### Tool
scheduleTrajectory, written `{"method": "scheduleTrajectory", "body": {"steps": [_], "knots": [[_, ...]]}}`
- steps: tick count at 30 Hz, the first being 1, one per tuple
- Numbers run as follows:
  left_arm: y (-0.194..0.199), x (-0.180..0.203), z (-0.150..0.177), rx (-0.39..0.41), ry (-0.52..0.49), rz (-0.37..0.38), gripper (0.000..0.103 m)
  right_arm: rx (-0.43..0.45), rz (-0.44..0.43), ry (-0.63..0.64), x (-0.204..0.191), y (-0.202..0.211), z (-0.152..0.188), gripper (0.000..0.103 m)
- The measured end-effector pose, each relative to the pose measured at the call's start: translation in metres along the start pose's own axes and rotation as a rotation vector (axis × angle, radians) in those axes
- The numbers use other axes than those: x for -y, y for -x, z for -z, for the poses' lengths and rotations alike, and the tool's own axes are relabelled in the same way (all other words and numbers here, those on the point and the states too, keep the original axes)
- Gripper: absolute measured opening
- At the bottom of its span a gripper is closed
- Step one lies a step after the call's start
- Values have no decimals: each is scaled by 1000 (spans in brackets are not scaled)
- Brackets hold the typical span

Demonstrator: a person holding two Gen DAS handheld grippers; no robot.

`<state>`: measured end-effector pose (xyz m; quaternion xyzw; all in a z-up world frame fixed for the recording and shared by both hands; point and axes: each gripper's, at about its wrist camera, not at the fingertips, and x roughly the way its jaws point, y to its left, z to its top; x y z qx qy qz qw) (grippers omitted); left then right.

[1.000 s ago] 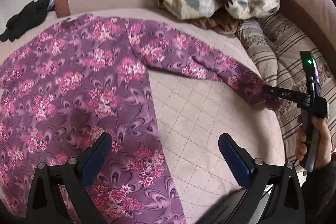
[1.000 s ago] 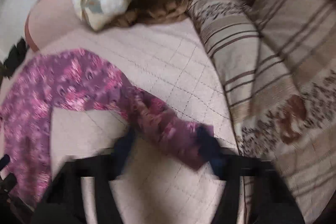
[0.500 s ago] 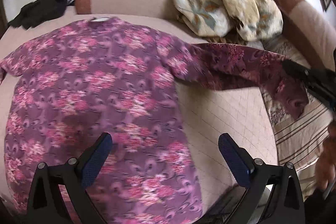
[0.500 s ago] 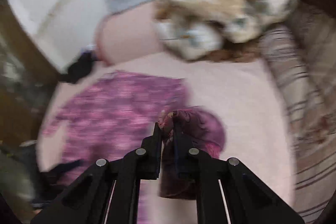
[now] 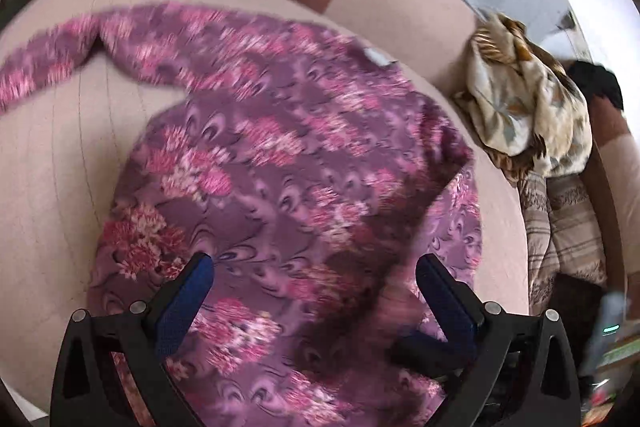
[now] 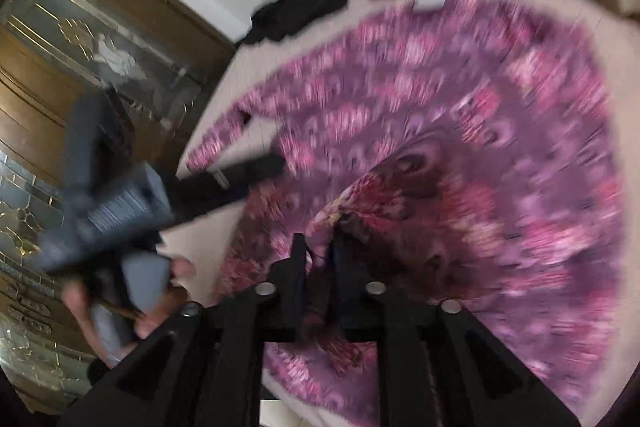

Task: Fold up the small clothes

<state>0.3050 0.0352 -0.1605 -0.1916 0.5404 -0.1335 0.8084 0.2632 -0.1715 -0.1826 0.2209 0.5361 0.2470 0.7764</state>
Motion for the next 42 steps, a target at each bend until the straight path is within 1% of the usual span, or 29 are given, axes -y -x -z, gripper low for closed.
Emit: {"method": "scheduleTrajectory", "body": {"steps": [1,2,3,4,5,6,7,8,10,11,13,15,17,18,20,23,25,26,28,29,30,31,33,36,37,38,39,40,42], "knots": [[-9,-8,3,-22,22,6,102,-38,14,-26,6,-9,4,19],[-13,-9,5,-38,27,5,102,-45,24,-48,15,-6,7,19],[-20,-8,8,-66,29,11,102,-20,33,-62,23,5,9,21],[-26,-5,11,-87,25,18,100,26,54,-78,33,24,8,32],[-31,0,15,-111,11,30,98,77,75,-96,41,43,6,52],[-34,3,17,-119,4,35,96,121,90,-112,48,59,3,59],[-38,6,20,-127,-4,39,91,164,109,-128,57,78,-5,62],[-43,12,23,-141,-19,41,88,184,125,-142,66,92,-13,62],[-53,24,32,-176,-66,42,66,227,165,-159,84,112,-32,62],[-53,29,35,-177,-87,29,64,242,190,-164,96,120,-47,62],[-47,37,36,-151,-117,8,63,272,188,-208,126,129,-74,62],[-33,52,30,-115,-151,2,66,287,180,-244,150,122,-99,62],[-22,71,20,-86,-180,18,76,291,174,-290,178,114,-124,62],[-20,86,13,-73,-206,16,85,293,165,-313,188,110,-130,62],[-27,116,-3,-69,-251,-9,87,309,101,-373,212,112,-130,62],[-55,173,-31,-91,-318,8,87,299,47,-470,244,116,-117,62],[-83,217,-48,-112,-374,11,87,311,61,-543,264,123,-105,62],[-104,241,-58,-148,-405,20,87,310,74,-579,273,126,-98,62],[-134,267,-71,-187,-428,15,85,324,93,-665,291,133,-82,62],[-150,279,-78,-198,-445,-8,84,328,104,-721,301,137,-74,62],[-171,292,-86,-205,-469,-61,81,324,105,-753,306,137,-70,61],[-187,297,-92,-213,-472,-103,74,321,84,-773,311,136,-69,60],[-222,306,-103,-238,-461,-182,70,307,33,-769,313,133,-72,60],[-260,316,-105,-303,-491,-260,64,285,2,-744,309,128,-76,60],[-267,316,-102,-319,-510,-289,49,267,-8,-738,308,123,-78,60],[-274,315,-99,-340,-531,-345,33,247,-17,-742,308,118,-79,60],[-276,310,-100,-361,-513,-370,14,229,-28,-749,309,112,-78,60],[-272,307,-104,-360,-486,-347,11,211,-47,-757,310,106,-77,60],[-249,294,-119,-336,-393,-248,9,191,-70,-754,307,92,-80,60]]}}
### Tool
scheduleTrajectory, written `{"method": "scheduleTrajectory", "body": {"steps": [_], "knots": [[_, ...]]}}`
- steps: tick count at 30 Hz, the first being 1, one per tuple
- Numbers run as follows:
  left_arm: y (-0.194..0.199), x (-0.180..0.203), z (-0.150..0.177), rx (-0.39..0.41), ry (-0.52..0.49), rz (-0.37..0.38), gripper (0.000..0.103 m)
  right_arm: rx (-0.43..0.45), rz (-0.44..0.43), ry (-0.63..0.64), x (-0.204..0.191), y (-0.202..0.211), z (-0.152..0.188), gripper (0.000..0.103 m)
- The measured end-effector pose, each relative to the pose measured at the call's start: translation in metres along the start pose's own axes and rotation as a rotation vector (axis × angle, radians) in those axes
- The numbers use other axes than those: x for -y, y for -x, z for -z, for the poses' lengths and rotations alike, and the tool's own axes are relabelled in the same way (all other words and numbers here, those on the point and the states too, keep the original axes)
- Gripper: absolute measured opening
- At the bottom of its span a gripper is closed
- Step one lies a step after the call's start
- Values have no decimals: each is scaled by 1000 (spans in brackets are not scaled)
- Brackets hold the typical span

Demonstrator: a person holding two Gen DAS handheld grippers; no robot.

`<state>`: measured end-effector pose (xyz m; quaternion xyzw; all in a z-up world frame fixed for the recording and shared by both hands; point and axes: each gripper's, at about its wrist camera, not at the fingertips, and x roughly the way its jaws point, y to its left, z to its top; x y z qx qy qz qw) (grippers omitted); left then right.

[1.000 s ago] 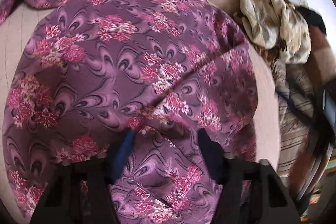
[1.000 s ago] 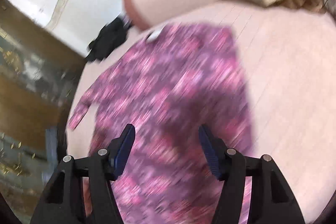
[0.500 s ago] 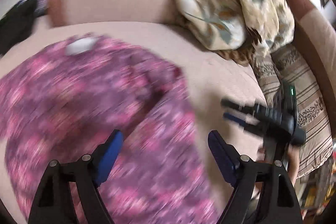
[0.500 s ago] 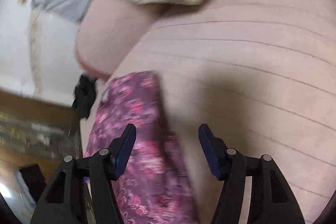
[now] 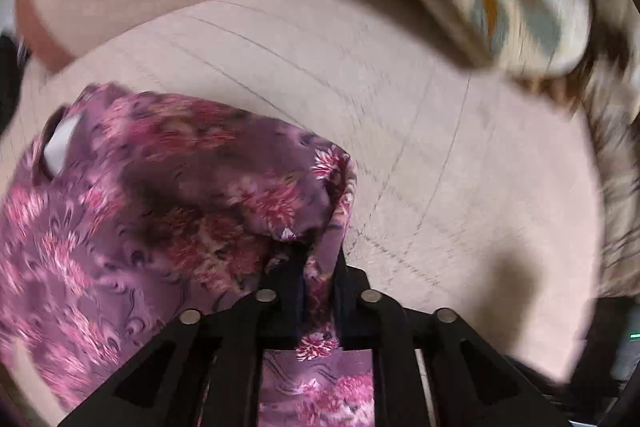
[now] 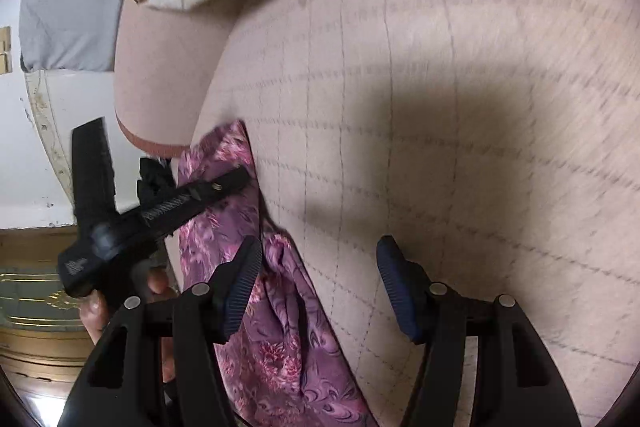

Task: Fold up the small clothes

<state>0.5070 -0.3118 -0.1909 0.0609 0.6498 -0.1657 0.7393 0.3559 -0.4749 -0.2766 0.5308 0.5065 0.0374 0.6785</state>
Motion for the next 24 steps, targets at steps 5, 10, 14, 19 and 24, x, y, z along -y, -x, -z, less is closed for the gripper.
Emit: {"method": "scheduleTrajectory", "body": {"steps": [5,10,14,19,24], "knots": [[54,-54,5,83,128,177,8,-32,13,135,-25,-24,4,56],[56,-87,8,69,147,204,8,-32,-86,218,-51,-48,0,44],[45,-97,10,61,146,253,8,-103,-183,181,-59,-64,9,45],[42,-103,11,69,135,265,8,-120,-168,108,-51,-81,5,44],[35,-102,12,57,152,249,8,-140,-54,232,-67,-90,21,10]]}}
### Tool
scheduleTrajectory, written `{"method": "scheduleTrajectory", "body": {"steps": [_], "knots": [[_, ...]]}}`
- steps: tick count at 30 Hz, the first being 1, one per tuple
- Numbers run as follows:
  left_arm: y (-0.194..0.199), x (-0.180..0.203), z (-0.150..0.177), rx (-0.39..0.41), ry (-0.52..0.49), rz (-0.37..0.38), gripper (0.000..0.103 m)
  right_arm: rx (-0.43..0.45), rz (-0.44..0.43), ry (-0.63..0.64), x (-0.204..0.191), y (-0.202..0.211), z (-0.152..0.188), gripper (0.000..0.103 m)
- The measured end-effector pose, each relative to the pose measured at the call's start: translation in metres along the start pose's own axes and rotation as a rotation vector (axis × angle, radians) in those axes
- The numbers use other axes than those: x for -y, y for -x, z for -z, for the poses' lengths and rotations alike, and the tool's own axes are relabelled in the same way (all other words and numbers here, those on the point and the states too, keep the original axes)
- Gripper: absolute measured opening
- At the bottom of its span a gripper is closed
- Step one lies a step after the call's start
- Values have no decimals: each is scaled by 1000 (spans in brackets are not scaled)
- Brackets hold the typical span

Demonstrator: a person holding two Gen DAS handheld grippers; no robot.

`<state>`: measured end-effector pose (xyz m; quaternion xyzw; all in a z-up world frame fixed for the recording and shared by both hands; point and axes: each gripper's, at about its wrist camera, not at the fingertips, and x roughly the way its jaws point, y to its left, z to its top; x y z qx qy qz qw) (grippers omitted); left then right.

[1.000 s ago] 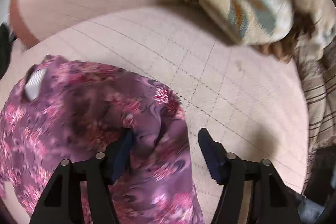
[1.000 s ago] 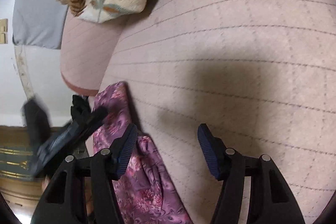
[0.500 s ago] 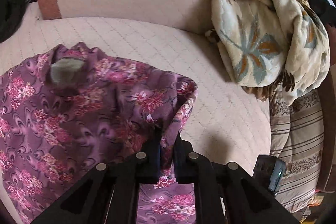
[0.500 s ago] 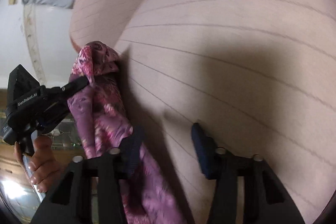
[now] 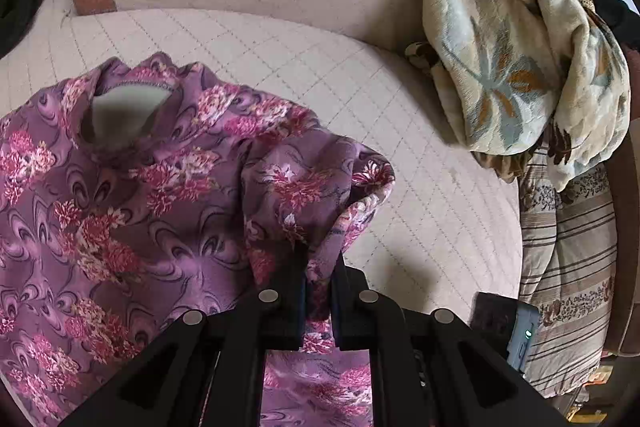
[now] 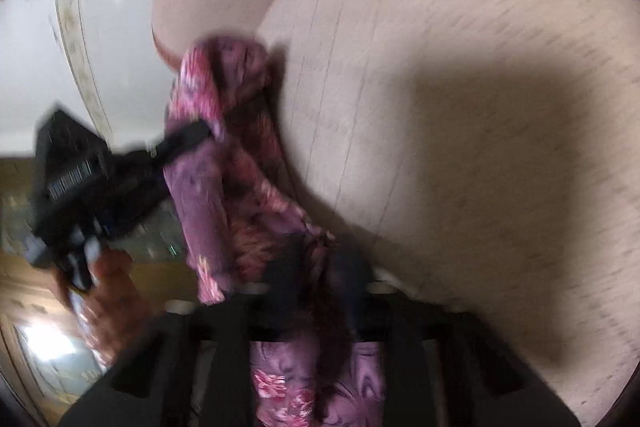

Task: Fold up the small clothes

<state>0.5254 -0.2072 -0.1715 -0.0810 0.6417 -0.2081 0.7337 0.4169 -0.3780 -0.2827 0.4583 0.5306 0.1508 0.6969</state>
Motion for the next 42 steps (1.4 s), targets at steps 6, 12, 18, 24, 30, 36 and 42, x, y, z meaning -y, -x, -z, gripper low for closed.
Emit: {"method": "scheduleTrajectory", "body": {"steps": [6,12,18,24,30,36,42], "knots": [[-9,31,-8,13,-18,118,10,234,121,25,-12,88,-4,7],[-56,42,-13,-55,-38,-52,26,193,263,-82,26,63,-13,6],[43,3,37,145,-120,-149,72,240,322,-27,14,80,-9,13],[92,-91,155,206,-21,-270,72,301,166,40,-19,102,3,49],[44,-116,236,72,-29,-213,57,264,62,132,-45,89,9,49],[53,-109,252,173,-59,-183,14,288,137,73,-60,83,-32,49],[103,-118,263,200,16,-15,6,200,290,50,-64,31,-90,45]]}}
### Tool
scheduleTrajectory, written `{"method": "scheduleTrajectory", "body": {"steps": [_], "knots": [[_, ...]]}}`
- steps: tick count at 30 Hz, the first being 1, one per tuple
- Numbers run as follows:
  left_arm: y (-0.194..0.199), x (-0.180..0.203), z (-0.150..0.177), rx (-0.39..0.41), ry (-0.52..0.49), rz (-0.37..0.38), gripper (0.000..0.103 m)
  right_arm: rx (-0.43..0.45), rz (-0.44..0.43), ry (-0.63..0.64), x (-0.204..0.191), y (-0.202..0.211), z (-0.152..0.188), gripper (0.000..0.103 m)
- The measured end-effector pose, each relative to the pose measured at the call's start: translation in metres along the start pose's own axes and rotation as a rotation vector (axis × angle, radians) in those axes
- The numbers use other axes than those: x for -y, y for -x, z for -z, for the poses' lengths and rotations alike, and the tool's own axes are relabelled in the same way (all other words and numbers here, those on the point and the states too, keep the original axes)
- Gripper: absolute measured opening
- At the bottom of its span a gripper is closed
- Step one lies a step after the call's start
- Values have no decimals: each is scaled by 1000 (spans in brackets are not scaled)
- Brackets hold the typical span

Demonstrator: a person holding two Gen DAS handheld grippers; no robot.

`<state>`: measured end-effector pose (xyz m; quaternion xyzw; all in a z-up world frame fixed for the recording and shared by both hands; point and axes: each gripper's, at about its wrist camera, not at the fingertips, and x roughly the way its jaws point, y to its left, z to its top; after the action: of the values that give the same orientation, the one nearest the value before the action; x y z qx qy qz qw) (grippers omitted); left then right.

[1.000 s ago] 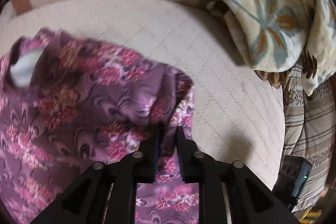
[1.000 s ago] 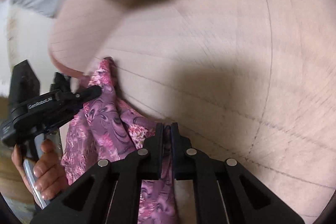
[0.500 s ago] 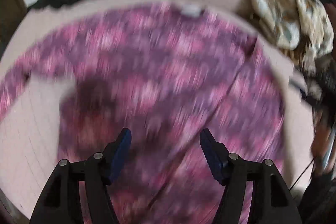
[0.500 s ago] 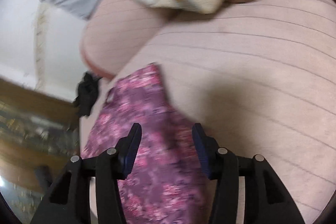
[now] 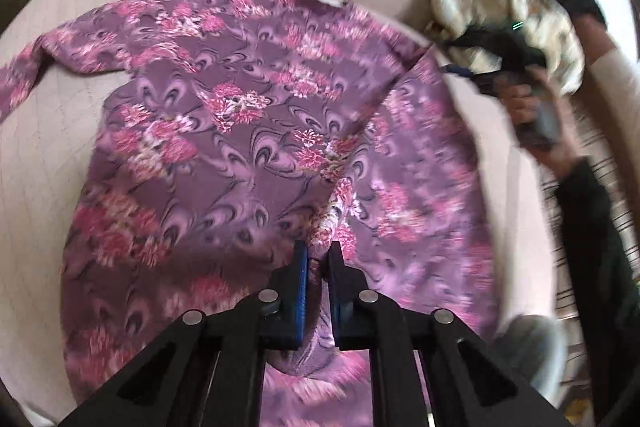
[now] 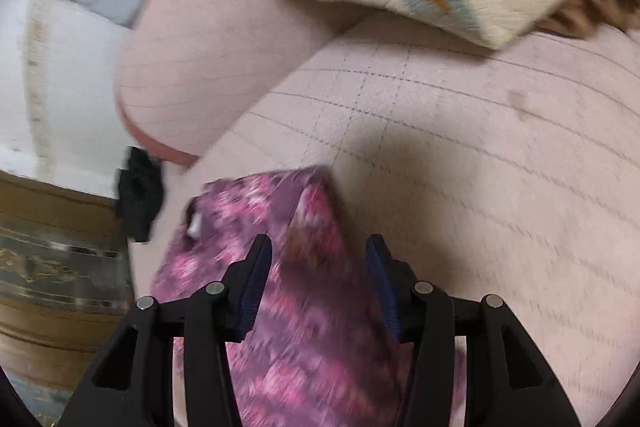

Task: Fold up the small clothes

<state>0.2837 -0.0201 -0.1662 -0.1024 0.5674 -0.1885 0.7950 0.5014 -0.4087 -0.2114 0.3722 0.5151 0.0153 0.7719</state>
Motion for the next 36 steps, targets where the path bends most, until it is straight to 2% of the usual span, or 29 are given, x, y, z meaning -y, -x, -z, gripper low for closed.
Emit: {"method": "scheduleTrajectory", "body": {"steps": [1,2,3,4,5,7,10,13,15,16,17,18,19,21,22,23,24,26,29,30,32,33,34,36], "knots": [[7,-3,4,0,20,34,6,2,23,17,-4,-3,-2,38],[12,-6,5,-4,42,69,6,-2,38,39,-9,-5,-3,19],[17,-8,5,-8,54,89,6,-6,45,51,-12,-6,-3,7],[21,-10,6,-4,54,96,6,1,50,64,-15,-3,-2,0],[26,-12,8,-2,49,101,6,16,36,86,-21,0,-1,0],[25,-12,8,-7,51,98,6,18,74,134,-35,-3,2,0],[19,-19,12,-19,48,23,7,13,134,153,-40,-21,1,0],[7,-26,14,-76,45,5,9,-13,106,148,-36,-32,3,0],[1,-31,15,-95,75,4,9,3,93,182,-41,-22,10,2],[1,-31,17,-99,65,-2,9,13,92,192,-42,-15,15,18],[1,-31,18,-91,63,-15,9,30,94,191,-42,-8,19,54],[2,-31,19,-88,68,-15,9,48,108,191,-42,-4,21,64],[2,-32,19,-89,72,-10,9,41,157,201,-41,-6,20,65],[-2,-32,20,-91,75,-15,9,17,183,188,-37,-16,15,56],[-3,-33,21,-89,74,-22,9,-16,165,170,-33,-27,12,38],[-3,-33,22,-82,71,-32,8,-50,167,163,-30,-36,10,12],[-1,-33,23,-72,72,-30,7,-66,175,154,-28,-41,8,4],[3,-34,22,-66,76,-4,7,15,160,201,-43,-22,4,4],[0,-37,22,-51,90,-11,7,125,141,217,-58,4,-6,4],[-6,-40,22,-58,106,-27,8,133,151,215,-58,2,-9,4],[-19,-46,22,-97,132,-47,11,56,194,232,-54,-23,-17,6],[-24,-47,22,-117,134,-48,13,4,209,236,-51,-35,-17,9],[-25,-48,22,-118,136,-49,13,-28,228,218,-44,-39,-15,17],[-19,-46,22,-100,126,-44,13,26,150,192,-36,-13,-4,24]]}}
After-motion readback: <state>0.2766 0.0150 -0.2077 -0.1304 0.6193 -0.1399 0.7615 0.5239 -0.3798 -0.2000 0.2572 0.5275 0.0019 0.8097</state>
